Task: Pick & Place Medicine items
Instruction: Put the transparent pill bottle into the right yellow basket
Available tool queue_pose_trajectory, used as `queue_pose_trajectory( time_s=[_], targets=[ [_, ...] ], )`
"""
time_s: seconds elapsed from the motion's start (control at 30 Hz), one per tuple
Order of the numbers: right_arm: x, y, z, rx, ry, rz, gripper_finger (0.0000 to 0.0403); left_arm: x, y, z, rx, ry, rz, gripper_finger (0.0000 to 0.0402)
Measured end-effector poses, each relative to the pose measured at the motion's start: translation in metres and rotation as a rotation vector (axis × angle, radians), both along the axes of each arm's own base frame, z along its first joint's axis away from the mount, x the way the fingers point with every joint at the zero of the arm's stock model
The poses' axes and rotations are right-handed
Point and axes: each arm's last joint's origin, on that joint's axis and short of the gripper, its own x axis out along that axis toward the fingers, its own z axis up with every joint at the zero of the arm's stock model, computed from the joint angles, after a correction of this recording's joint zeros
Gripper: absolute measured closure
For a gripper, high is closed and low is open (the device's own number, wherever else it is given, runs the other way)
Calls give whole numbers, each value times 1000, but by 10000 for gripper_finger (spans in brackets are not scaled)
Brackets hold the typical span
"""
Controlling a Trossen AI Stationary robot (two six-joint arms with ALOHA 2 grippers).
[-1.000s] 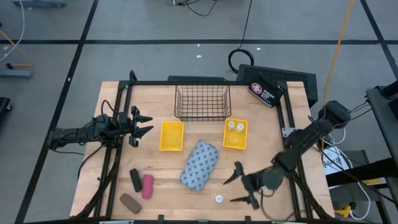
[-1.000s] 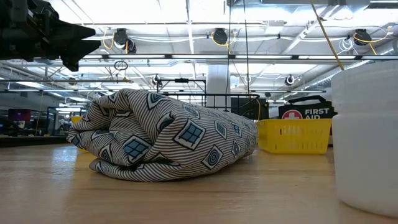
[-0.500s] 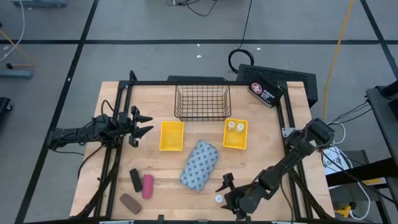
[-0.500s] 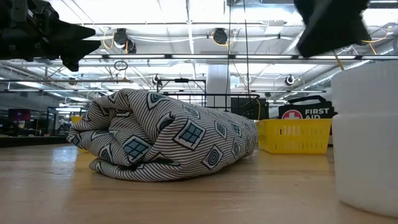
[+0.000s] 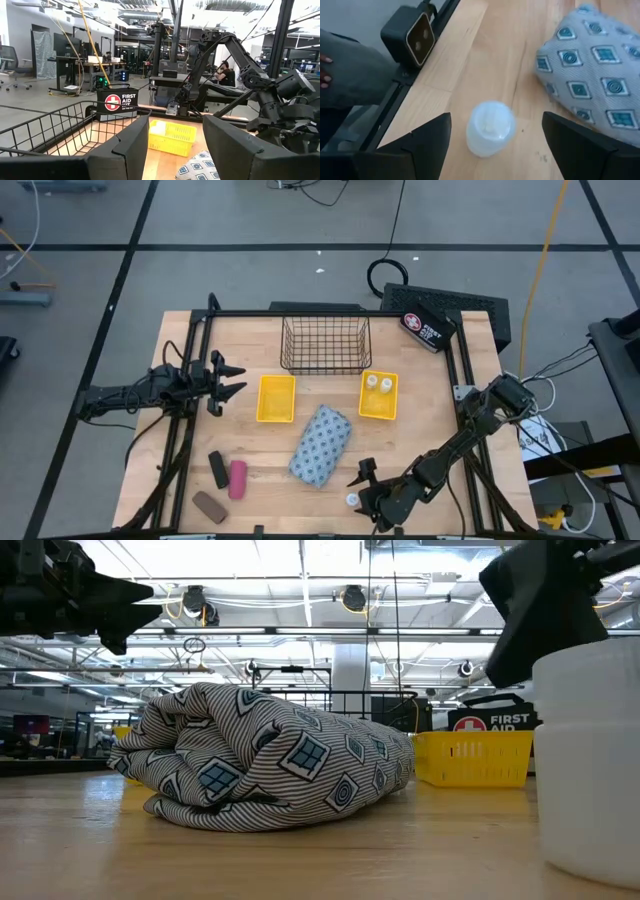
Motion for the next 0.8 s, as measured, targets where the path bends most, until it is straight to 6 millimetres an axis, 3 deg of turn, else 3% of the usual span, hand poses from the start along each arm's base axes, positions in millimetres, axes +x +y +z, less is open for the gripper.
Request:
queue_pose_trajectory(
  time_s=[0.2, 0.8],
  targets=[
    [-1, -1, -11, -11, 35, 5, 118, 0, 0, 0, 0, 0, 0, 204],
    [0, 2, -9, 28, 23, 36, 176, 0, 0, 0, 0, 1, 0, 204]
  ],
)
